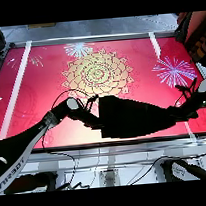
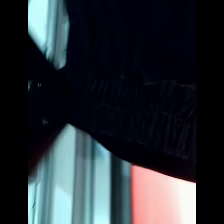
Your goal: Fold the clothes and pants, and hang the long-sleeved shirts on hangers.
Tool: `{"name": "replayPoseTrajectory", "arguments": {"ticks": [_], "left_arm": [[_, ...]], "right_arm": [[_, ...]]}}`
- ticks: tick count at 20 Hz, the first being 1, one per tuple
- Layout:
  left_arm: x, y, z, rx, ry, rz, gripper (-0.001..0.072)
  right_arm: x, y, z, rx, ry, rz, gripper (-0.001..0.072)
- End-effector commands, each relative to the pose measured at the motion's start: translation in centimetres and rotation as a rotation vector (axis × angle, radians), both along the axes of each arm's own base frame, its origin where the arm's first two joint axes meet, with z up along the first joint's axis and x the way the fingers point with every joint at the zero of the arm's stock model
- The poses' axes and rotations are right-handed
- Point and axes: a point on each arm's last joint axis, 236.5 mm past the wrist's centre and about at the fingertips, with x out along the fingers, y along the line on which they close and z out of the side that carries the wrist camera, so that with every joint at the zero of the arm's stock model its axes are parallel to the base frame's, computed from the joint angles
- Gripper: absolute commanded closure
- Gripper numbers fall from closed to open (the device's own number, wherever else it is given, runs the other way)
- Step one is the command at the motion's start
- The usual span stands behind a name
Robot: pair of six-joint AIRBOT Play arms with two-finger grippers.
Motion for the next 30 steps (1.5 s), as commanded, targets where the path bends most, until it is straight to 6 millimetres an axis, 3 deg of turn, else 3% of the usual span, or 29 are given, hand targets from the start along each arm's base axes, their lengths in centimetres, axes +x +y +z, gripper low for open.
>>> {"name": "replayPoseTrajectory", "arguments": {"ticks": [1,4,6,8,10,11,13,16,18,19,20,21,25,30], "left_arm": [[0.1,-0.2,-0.9,0.009,0.009,0.008,0.0006],[1.2,-0.1,-0.9,0.005,-0.018,0.037,0.0015],[2.2,0.3,-0.6,-0.002,-0.033,0.052,0.0016],[4.0,0.7,0.4,-0.017,-0.059,0.083,0.0016],[6.3,1.5,2.1,-0.041,-0.098,0.124,0.0017],[7.3,2.1,3.0,-0.052,-0.116,0.143,0.0018],[8.6,3.3,4.5,-0.066,-0.143,0.179,0.0018],[9.4,4.3,4.7,-0.064,-0.152,0.206,0.0018],[9.4,4.2,4.7,-0.064,-0.153,0.205,0.0018],[9.4,4.2,4.7,-0.064,-0.153,0.206,0.0018],[9.4,4.2,4.7,-0.064,-0.153,0.206,0.0018],[9.4,4.2,4.7,-0.064,-0.153,0.206,0.0018],[9.4,4.2,4.7,-0.064,-0.153,0.205,0.0019],[9.4,4.2,4.7,-0.064,-0.153,0.206,0.0019]], "right_arm": [[-0.1,-0.7,-1.9,-0.021,-0.021,0.068,0.0014],[3.3,-2.9,-1.8,-0.118,-0.157,0.069,0.0061],[5.4,-4.8,-0.2,-0.196,-0.231,0.082,0.0293],[7.8,-6.7,1.7,-0.276,-0.319,0.091,0.0414],[9.7,-8.9,3.4,-0.370,-0.390,0.114,0.0673],[10.1,-9.8,3.7,-0.397,-0.414,0.139,0.0680],[10.1,-8.8,2.6,-0.271,-0.432,0.150,0.0681],[7.5,-3.2,0.1,0.178,-0.419,0.179,0.0681],[6.2,-2.9,-1.0,0.291,-0.408,0.069,0.0676],[5.6,-3.5,-1.8,0.286,-0.400,0.028,0.0557],[5.1,-3.8,-2.5,0.289,-0.386,-0.010,0.0317],[4.5,-3.6,-3.0,0.297,-0.367,-0.037,0.0182],[2.7,-1.8,-4.7,0.337,-0.305,-0.036,0.0093],[4.0,-4.7,-7.1,0.189,-0.301,-0.225,0.0093]]}}
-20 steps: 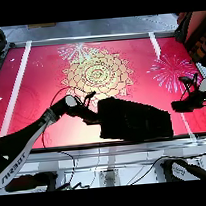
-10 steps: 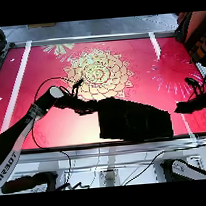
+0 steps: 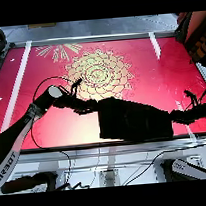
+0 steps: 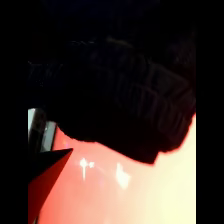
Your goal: Fold the clothes and pants, and hang the long-sleeved shirts on hangers.
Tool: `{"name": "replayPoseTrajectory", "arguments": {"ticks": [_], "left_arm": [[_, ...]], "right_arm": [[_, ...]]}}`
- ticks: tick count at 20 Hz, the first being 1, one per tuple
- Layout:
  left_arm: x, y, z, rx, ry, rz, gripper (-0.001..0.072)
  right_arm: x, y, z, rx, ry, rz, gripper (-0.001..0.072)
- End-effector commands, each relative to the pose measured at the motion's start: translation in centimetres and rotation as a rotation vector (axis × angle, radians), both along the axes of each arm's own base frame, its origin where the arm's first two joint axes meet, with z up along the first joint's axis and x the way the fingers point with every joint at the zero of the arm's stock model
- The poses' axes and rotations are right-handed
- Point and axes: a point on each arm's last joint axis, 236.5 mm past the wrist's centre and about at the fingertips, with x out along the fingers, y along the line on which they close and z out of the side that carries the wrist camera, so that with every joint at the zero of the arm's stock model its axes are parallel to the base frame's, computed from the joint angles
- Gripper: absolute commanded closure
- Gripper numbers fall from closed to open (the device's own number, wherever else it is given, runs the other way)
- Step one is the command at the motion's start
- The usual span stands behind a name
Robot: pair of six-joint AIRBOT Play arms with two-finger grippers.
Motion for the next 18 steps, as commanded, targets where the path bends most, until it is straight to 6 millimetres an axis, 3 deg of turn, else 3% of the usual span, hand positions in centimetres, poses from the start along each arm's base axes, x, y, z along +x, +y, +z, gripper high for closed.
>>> {"name": "replayPoseTrajectory", "arguments": {"ticks": [1,7,10,13,14,16,18], "left_arm": [[0.1,0.0,0.1,0.000,-0.003,0.002,0.0019],[0.2,0.0,0.0,0.000,-0.006,0.005,0.0019],[0.5,0.3,-0.9,0.022,-0.005,0.007,0.0020],[0.4,0.3,-2.0,0.032,0.021,0.004,0.0021],[0.3,0.2,-2.4,0.035,0.028,0.003,0.0057],[0.2,0.2,-3.4,0.047,0.049,-0.001,0.0266],[0.3,0.3,-4.0,0.054,0.054,0.002,0.0403]], "right_arm": [[1.4,-1.2,-1.5,-0.028,0.009,-0.152,0.0094],[1.8,4.4,-3.2,0.320,0.113,-0.177,0.0103],[3.5,8.1,-1.1,0.544,0.035,-0.118,0.0105],[4.3,11.0,-0.2,0.585,-0.003,-0.031,0.0102],[4.4,12.1,-0.3,0.579,0.002,0.001,0.0097],[4.7,14.0,-1.1,0.533,0.003,0.058,0.0093],[5.2,16.2,-1.7,0.501,-0.009,0.102,0.0093]]}}
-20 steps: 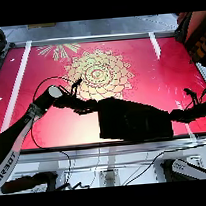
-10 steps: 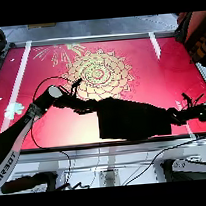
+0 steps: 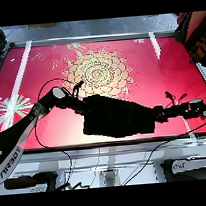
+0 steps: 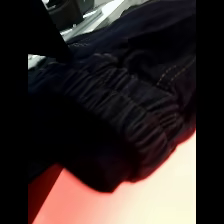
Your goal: Fold the clothes and pants, and hang the long-sleeved shirts on hangers.
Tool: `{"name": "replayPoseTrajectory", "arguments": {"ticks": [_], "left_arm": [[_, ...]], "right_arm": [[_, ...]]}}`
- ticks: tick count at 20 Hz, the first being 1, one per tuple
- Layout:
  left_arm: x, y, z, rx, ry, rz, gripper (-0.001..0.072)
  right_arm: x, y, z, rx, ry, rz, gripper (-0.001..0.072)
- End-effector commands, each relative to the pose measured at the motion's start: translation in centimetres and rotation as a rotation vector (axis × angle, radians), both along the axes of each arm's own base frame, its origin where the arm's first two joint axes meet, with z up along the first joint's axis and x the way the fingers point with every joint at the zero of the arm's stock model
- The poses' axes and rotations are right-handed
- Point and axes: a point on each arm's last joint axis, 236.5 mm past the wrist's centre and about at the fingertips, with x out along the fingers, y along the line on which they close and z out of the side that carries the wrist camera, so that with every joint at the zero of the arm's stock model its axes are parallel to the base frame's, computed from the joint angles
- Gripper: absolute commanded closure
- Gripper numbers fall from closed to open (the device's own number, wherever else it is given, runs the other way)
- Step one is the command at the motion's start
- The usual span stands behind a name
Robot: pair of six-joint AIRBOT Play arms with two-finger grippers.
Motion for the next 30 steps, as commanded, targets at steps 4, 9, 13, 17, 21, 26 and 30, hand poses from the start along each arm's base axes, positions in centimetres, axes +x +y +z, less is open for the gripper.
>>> {"name": "replayPoseTrajectory", "arguments": {"ticks": [4,9,13,17,21,26,30], "left_arm": [[1.2,0.0,-1.4,0.018,-0.051,-0.006,0.0697],[2.1,0.2,-0.9,0.015,-0.094,0.002,0.0698],[5.1,1.7,5.2,-0.015,-0.280,0.016,0.0699],[8.7,10.3,14.4,0.292,-0.671,0.020,0.0700],[7.9,22.4,24.9,0.715,-0.968,0.227,0.0698],[3.8,24.5,31.7,0.699,-1.119,0.327,0.0697],[3.0,24.7,32.7,0.691,-1.144,0.341,0.0697]], "right_arm": [[1.8,8.3,-0.2,-0.012,-0.095,0.107,0.0106],[3.9,12.0,1.5,-0.049,-0.219,0.207,0.0679],[10.3,9.7,6.8,-0.075,-0.320,0.117,0.0679],[15.3,1.2,11.1,-0.213,-0.353,-0.076,0.0679],[13.5,-11.0,12.5,-0.387,-0.262,-0.258,0.0679],[7.3,-26.1,12.9,-0.491,-0.065,-0.691,0.0679],[0.2,-34.9,13.6,-0.556,0.102,-1.050,0.0679]]}}
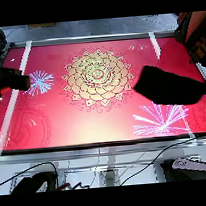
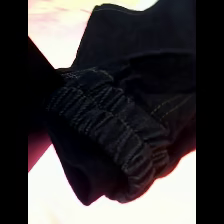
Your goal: Fold the clothes and pants, and hang the long-sleeved shirts on hangers.
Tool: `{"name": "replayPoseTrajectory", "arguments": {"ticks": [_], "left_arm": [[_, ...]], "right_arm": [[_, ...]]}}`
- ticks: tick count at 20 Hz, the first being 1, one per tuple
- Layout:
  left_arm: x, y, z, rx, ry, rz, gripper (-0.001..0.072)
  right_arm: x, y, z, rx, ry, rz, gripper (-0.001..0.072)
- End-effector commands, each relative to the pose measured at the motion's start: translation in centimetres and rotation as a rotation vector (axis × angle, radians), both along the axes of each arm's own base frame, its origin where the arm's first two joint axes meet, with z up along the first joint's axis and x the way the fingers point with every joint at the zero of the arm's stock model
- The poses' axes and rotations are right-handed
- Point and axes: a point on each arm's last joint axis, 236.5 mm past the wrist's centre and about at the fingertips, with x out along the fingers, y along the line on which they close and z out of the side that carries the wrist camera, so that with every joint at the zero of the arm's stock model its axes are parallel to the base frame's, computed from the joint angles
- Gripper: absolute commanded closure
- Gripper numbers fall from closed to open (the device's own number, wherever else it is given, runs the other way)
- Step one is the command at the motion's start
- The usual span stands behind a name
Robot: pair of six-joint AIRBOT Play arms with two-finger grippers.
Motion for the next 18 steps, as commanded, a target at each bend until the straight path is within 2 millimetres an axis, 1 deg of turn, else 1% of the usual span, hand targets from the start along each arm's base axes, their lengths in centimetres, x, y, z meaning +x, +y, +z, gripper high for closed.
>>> {"name": "replayPoseTrajectory", "arguments": {"ticks": [1,2,4,6,7,8,11,12,13,14,15,18], "left_arm": [[-0.8,1.0,1.4,0.013,-0.041,0.024,0.0697],[-0.7,0.8,1.2,0.009,-0.037,0.021,0.0697],[-0.6,0.6,1.0,0.003,-0.029,0.017,0.0697],[-0.3,0.5,0.6,0.001,-0.019,0.014,0.0697],[-0.2,0.4,0.4,0.000,-0.014,0.013,0.0697],[-0.1,0.3,0.2,0.000,-0.009,0.012,0.0697],[0.2,0.2,-0.2,0.001,0.002,0.012,0.0697],[0.3,0.2,-0.3,0.002,0.005,0.012,0.0697],[0.3,0.2,-0.3,0.003,0.007,0.011,0.0697],[0.4,0.2,-0.3,0.002,0.007,0.012,0.0697],[0.4,0.2,-0.3,0.002,0.007,0.012,0.0697],[0.4,0.2,-0.3,0.003,0.007,0.012,0.0697]], "right_arm": [[-7.6,-8.1,0.6,-0.035,0.099,-0.382,0.0679],[-10.0,-9.7,0.9,-0.054,0.134,-0.486,0.0679],[-14.6,-11.7,1.4,-0.074,0.220,-0.680,0.0679],[-18.4,-12.0,1.4,-0.055,0.309,-0.821,0.0679],[-19.5,-11.7,1.2,-0.042,0.346,-0.847,0.0679],[-20.2,-11.4,1.0,-0.032,0.376,-0.848,0.0678],[-20.2,-10.7,0.8,-0.007,0.393,-0.837,0.0672],[-20.4,-10.7,0.8,-0.011,0.397,-0.838,0.0587],[-20.6,-10.8,0.7,-0.019,0.406,-0.839,0.0390],[-20.8,-10.8,0.7,-0.024,0.415,-0.838,0.0102],[-20.9,-10.8,0.7,-0.029,0.417,-0.832,0.0027],[-20.8,-10.8,0.7,-0.055,0.415,-0.763,0.0036]]}}
